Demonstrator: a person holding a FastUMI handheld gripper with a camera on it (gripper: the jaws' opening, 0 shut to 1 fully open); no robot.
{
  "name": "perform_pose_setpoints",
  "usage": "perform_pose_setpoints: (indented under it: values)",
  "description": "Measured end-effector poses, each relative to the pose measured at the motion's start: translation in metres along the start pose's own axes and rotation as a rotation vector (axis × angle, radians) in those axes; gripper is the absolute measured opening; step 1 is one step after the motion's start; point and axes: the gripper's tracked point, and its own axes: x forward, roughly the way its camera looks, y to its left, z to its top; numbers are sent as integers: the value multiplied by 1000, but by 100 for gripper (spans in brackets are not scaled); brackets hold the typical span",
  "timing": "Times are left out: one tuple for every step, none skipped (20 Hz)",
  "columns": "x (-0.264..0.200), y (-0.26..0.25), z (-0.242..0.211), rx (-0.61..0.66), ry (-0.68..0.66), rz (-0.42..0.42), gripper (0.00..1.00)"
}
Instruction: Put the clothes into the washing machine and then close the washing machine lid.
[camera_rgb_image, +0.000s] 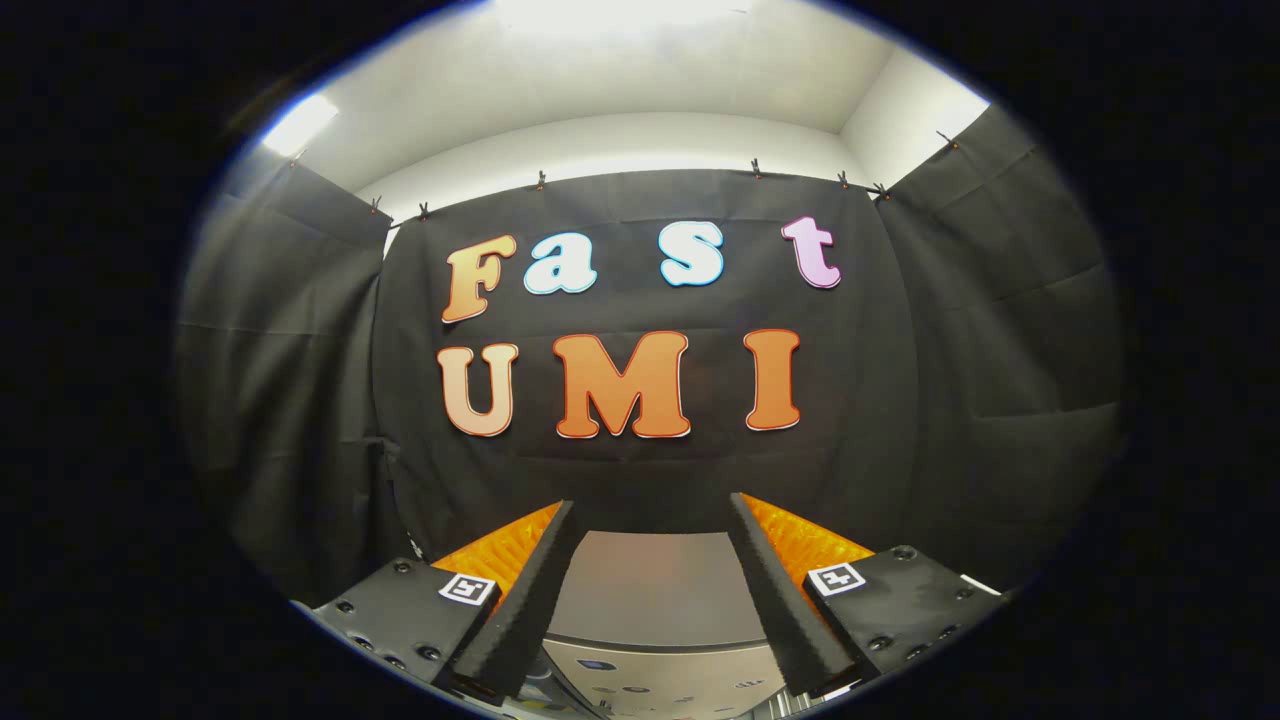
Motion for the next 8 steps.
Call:
perform_pose_setpoints:
  values:
    - [1,-3,-3,-2,5,-7,98]
    - [0,-5,-5,2,8,-9,98]
    - [-1,-6,-4,11,9,-12,98]
    - [-1,-8,-3,20,2,-14,98]
    - [0,-11,-2,28,1,-16,98]
    - [0,-12,-3,29,1,-17,98]
    - [0,-13,-2,27,1,-15,98]
    - [0,-14,-2,25,1,-17,98]
